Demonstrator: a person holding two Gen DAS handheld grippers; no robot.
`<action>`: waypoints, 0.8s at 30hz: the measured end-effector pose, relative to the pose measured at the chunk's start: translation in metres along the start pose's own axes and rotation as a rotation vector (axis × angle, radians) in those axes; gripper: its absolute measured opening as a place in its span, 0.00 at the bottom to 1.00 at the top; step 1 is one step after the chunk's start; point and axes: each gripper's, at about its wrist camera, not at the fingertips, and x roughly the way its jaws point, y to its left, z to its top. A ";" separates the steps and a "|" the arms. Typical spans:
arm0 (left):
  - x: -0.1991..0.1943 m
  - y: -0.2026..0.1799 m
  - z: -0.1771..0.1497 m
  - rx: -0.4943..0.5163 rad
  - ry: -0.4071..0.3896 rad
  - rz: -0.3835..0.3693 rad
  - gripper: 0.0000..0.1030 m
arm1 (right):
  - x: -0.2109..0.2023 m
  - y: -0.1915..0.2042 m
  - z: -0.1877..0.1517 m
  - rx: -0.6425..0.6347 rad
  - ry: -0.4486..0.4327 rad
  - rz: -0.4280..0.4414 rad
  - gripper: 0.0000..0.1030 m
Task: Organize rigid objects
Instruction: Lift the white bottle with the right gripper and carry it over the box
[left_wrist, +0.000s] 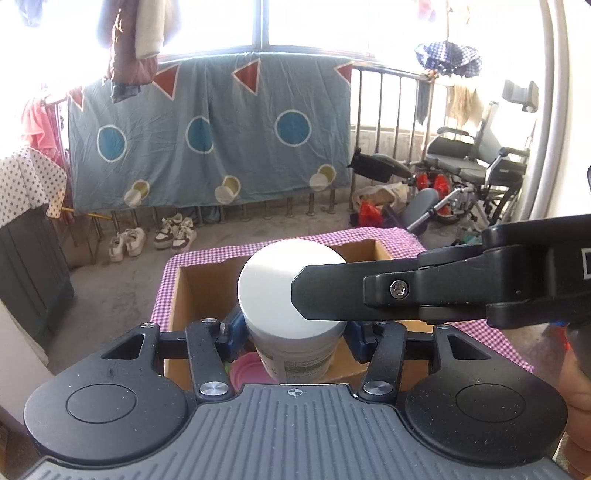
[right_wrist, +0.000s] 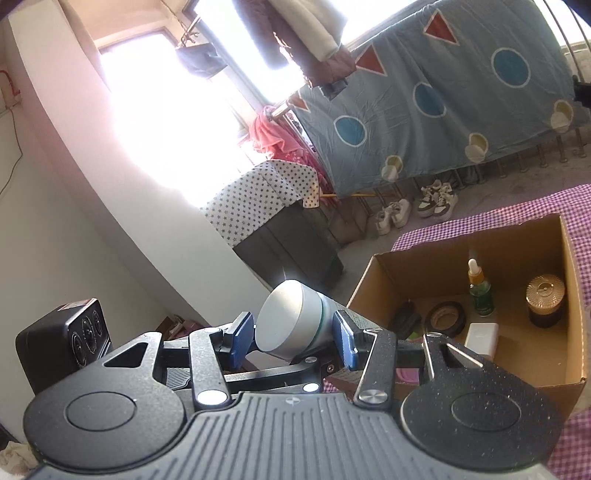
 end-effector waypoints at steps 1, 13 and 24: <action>0.010 -0.005 0.005 -0.003 0.008 -0.026 0.51 | -0.004 -0.007 0.005 0.001 -0.009 -0.020 0.49; 0.110 -0.047 0.001 0.010 0.186 -0.182 0.51 | -0.003 -0.112 0.015 0.148 -0.016 -0.172 0.49; 0.150 -0.050 -0.021 0.012 0.311 -0.164 0.51 | 0.024 -0.162 -0.002 0.207 0.061 -0.234 0.50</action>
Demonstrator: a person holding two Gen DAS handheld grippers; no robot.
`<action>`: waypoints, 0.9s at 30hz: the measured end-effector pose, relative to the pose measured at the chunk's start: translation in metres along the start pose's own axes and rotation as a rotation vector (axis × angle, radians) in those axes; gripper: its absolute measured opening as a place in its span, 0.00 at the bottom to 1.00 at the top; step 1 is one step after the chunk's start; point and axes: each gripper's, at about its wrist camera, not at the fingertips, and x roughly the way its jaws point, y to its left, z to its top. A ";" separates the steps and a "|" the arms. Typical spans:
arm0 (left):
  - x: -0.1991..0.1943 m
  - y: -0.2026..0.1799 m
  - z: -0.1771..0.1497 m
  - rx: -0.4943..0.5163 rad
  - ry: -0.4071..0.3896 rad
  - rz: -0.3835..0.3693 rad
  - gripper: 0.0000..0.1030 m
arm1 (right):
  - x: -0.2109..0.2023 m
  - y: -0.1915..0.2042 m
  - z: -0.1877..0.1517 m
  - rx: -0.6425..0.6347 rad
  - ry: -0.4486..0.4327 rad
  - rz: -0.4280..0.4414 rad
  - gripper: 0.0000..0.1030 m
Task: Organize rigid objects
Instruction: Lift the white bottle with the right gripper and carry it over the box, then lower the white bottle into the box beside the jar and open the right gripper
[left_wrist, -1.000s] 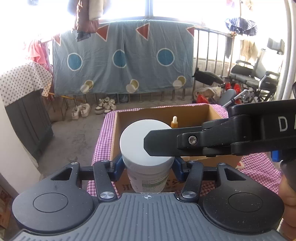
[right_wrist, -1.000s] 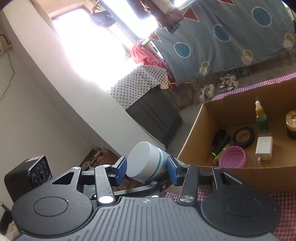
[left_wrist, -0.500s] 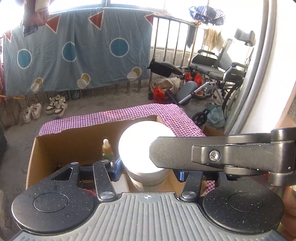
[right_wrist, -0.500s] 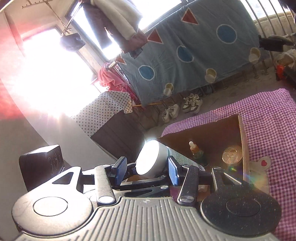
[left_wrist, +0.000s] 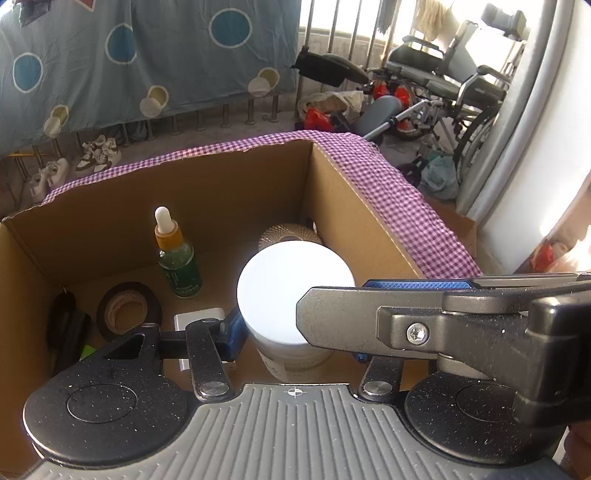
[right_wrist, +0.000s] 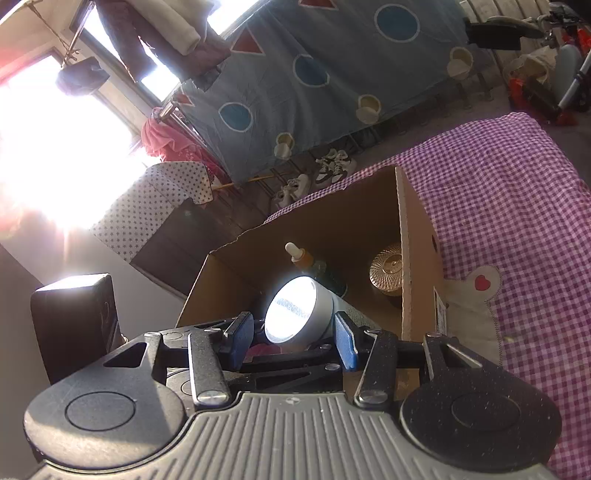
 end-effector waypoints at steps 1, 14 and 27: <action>0.002 0.000 0.000 -0.001 0.008 -0.001 0.51 | 0.000 -0.001 -0.001 -0.001 0.001 -0.006 0.50; 0.004 -0.007 0.002 0.036 -0.010 0.037 0.77 | -0.014 0.000 -0.001 -0.014 -0.036 -0.061 0.51; -0.053 -0.014 -0.001 0.013 -0.121 0.069 0.98 | -0.072 0.033 -0.020 -0.028 -0.179 -0.097 0.58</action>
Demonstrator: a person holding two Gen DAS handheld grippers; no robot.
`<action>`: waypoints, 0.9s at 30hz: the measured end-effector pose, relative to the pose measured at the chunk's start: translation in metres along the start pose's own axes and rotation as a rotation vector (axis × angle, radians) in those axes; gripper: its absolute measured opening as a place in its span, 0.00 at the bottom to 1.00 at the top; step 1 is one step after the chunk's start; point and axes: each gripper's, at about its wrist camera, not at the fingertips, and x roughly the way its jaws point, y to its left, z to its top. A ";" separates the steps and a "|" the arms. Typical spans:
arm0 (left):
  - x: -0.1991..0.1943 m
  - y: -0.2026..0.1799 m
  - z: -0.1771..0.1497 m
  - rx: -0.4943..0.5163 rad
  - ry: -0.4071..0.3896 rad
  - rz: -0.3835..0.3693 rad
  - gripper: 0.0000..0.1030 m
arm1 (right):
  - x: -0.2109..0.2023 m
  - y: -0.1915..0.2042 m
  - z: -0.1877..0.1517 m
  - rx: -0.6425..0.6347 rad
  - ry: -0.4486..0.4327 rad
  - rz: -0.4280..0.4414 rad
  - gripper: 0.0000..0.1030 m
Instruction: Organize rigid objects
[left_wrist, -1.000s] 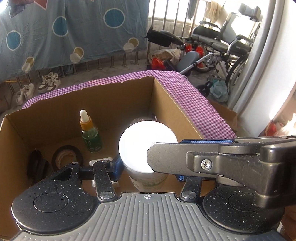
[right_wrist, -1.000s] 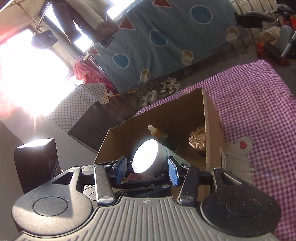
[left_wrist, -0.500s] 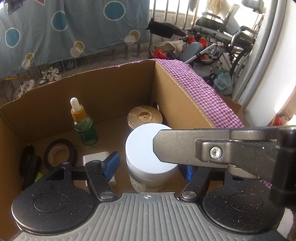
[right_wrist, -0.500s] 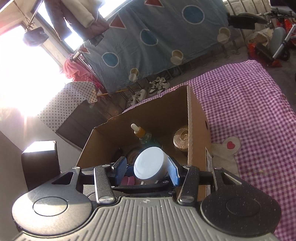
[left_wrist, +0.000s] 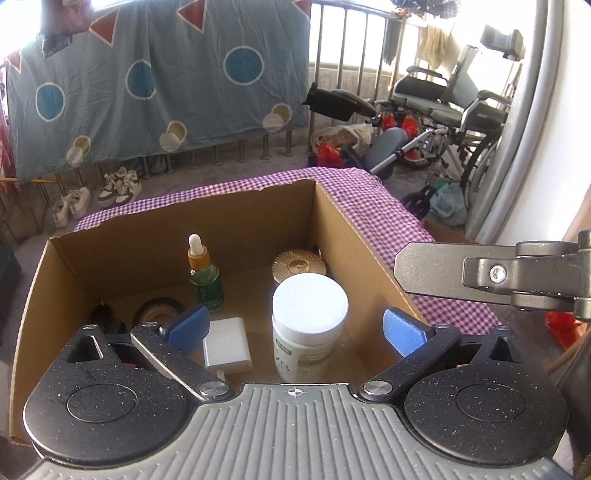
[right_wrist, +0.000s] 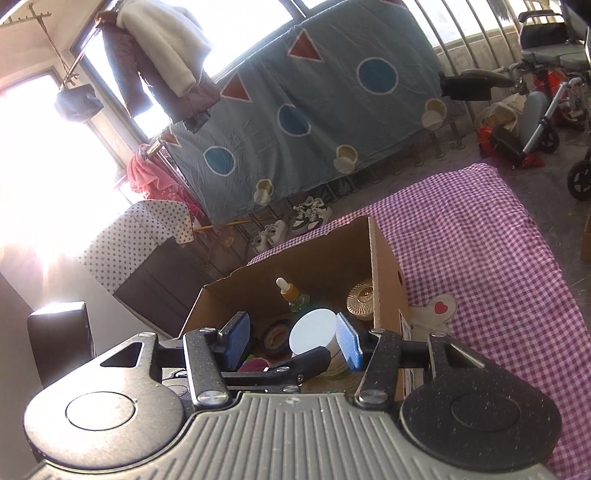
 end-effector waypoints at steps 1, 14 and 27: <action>-0.006 0.000 0.000 -0.001 -0.009 0.007 0.99 | -0.006 0.004 -0.001 -0.008 -0.016 -0.005 0.58; -0.056 0.025 -0.014 -0.048 -0.061 0.138 1.00 | -0.045 0.053 -0.027 -0.118 -0.124 -0.092 0.78; -0.070 0.064 -0.043 -0.140 -0.064 0.287 1.00 | -0.012 0.085 -0.061 -0.292 -0.096 -0.354 1.00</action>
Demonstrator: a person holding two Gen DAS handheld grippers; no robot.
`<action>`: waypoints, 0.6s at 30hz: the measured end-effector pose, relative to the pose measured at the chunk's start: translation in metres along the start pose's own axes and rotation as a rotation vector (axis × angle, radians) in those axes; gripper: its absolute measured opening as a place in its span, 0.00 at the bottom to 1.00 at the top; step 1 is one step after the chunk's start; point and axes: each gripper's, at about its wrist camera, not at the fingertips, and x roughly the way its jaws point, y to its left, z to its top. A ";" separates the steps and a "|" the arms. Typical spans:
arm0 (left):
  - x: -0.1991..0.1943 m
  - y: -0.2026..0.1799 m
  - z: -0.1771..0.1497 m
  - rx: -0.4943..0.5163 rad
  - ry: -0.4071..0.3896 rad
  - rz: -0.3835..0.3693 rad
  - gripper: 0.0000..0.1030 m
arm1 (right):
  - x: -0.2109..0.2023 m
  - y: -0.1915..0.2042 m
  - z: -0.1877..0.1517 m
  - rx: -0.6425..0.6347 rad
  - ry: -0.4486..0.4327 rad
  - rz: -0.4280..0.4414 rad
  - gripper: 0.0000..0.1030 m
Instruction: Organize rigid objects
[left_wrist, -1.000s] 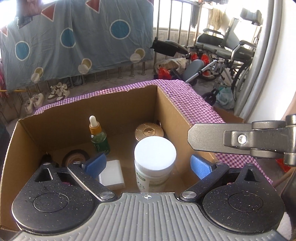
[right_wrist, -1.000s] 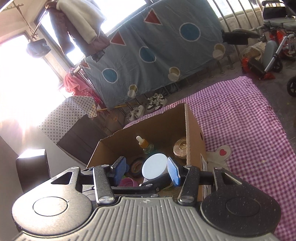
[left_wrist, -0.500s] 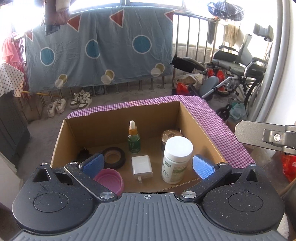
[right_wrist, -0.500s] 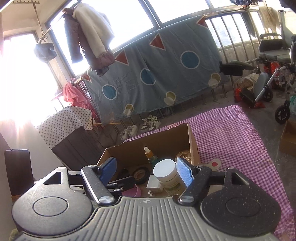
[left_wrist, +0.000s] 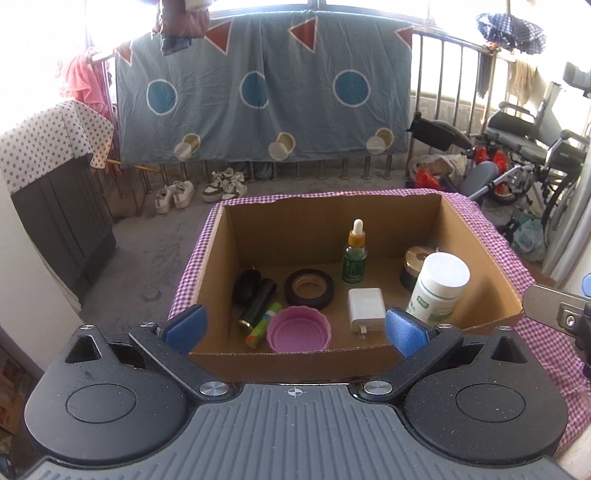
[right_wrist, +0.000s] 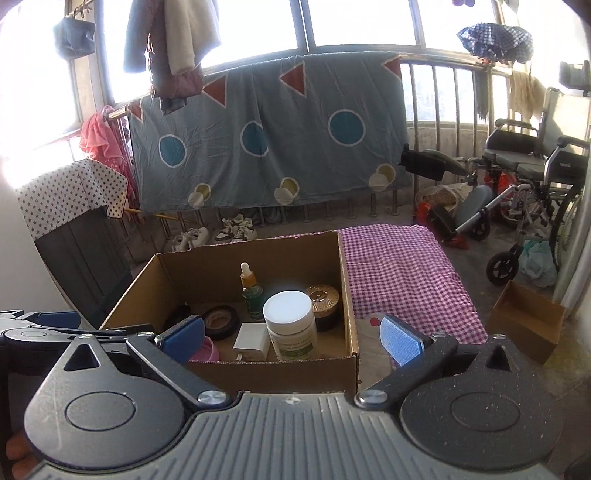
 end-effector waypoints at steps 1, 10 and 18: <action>0.001 0.002 -0.001 -0.007 0.007 0.008 1.00 | 0.005 0.004 -0.003 -0.007 0.011 -0.013 1.00; 0.013 0.025 -0.002 -0.092 0.081 0.021 1.00 | 0.031 0.030 -0.009 -0.040 0.074 -0.071 1.00; 0.016 0.021 -0.005 -0.027 0.065 0.047 1.00 | 0.044 0.035 -0.008 -0.049 0.105 -0.062 1.00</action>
